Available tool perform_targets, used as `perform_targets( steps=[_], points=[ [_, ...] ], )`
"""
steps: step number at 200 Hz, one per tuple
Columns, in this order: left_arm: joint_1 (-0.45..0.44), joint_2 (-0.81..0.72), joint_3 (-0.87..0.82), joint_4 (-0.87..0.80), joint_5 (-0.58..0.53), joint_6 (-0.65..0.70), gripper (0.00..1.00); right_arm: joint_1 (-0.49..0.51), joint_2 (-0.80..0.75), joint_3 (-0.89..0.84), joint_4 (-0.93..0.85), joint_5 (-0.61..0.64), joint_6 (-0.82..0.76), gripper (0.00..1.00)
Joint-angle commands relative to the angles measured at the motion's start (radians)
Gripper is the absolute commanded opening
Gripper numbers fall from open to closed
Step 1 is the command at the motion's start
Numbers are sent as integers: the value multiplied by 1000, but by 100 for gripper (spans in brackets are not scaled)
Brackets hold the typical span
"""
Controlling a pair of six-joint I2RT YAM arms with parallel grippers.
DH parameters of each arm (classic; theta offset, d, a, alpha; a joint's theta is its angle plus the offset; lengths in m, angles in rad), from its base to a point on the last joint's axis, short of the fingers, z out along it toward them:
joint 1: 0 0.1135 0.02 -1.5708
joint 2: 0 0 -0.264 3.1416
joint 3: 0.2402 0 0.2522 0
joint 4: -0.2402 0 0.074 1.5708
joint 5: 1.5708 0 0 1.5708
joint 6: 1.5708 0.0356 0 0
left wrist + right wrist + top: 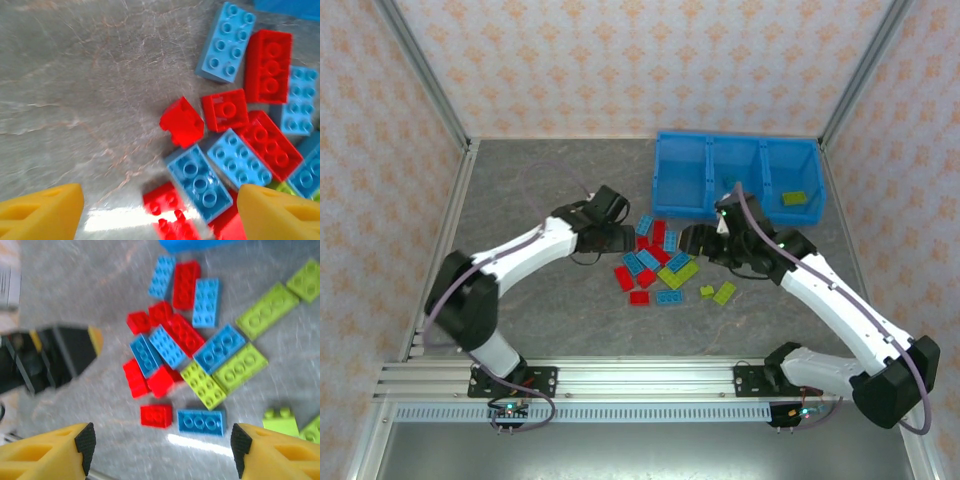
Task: Sort the legos into containers by color
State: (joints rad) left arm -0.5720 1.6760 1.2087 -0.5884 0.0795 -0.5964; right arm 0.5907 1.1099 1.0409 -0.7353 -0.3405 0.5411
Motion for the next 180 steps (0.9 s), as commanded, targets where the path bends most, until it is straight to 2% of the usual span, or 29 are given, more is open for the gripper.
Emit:
perform_targets(
  steps=[1, 30, 65, 112, 150, 180],
  points=[
    [15, 90, 53, 63, 27, -119, 79, 23, -8, -19, -103, 79, 50, 74],
    [31, 194, 83, 136, 59, -187, 71, 23, -30, -40, -88, 93, 64, 74],
    [47, 248, 82, 187, 82, -215, 62, 24, -27, -32, -102, 110, 62, 74],
    [57, 292, 51, 217, 142, -231, 37, 24, -25, -39, -92, 117, 85, 74],
    [60, 240, 32, 193, 157, -231, 25, 25, -24, -28, -89, 135, 91, 74],
    [47, 74, 54, 143, 123, -201, 18, 24, -21, -12, -94, 159, 92, 74]
  ],
)
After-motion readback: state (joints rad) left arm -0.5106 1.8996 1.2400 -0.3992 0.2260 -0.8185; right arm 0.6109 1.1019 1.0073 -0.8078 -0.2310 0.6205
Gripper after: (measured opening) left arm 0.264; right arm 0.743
